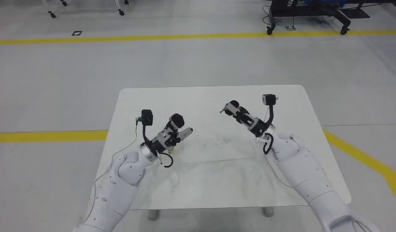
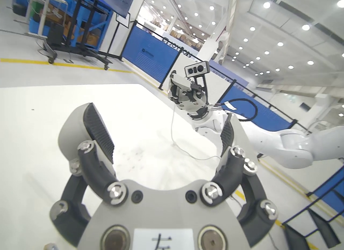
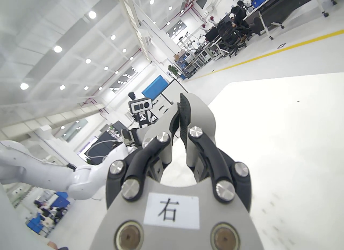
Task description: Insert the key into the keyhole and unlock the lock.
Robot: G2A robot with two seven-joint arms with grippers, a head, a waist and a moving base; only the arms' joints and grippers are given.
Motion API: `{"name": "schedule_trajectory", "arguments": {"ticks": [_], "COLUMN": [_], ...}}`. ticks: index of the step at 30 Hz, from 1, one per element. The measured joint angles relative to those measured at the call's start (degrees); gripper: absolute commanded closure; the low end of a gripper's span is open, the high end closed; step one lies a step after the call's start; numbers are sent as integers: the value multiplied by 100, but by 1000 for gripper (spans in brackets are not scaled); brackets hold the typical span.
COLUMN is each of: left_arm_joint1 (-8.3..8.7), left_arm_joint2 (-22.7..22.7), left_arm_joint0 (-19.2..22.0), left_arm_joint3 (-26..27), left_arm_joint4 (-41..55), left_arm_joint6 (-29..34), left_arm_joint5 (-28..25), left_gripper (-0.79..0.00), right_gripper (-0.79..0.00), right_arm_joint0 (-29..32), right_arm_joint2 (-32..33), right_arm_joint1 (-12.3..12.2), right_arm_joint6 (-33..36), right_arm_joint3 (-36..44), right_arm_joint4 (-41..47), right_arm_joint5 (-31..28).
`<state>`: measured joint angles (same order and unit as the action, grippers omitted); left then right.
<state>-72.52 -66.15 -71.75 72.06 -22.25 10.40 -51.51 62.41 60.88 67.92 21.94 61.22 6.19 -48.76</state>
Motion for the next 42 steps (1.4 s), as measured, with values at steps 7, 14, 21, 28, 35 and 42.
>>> {"name": "schedule_trajectory", "arguments": {"ticks": [7,14,21,28,35,42], "left_arm_joint1": [24,33,15,-8,-28,-29], "left_arm_joint2": [332,393,465,558,641,615], "left_arm_joint0": [396,475,509,510,490,473], "left_arm_joint3": [-362,-428,-442,-453,-448,-489], "left_arm_joint4": [1649,1487,1194,966,899,1092], "left_arm_joint6": [1307,1398,1209,1044,914,829], "left_arm_joint5": [-270,-166,-66,8,53,189], "left_gripper": [-616,-499,-511,-400,-292,-117], "right_gripper": [0,0,0,0,0,0], "right_arm_joint0": [-264,-395,-508,-591,-649,-691], "right_arm_joint2": [-369,-598,-840,-934,-1002,-1018], "right_arm_joint1": [146,261,378,451,511,556], "right_arm_joint6": [371,615,1013,1314,1411,1448], "right_arm_joint3": [-276,-484,-648,-803,-907,-996], "right_arm_joint4": [356,622,990,1319,1329,1329], "right_arm_joint5": [69,-15,-120,-207,-235,-260]}}
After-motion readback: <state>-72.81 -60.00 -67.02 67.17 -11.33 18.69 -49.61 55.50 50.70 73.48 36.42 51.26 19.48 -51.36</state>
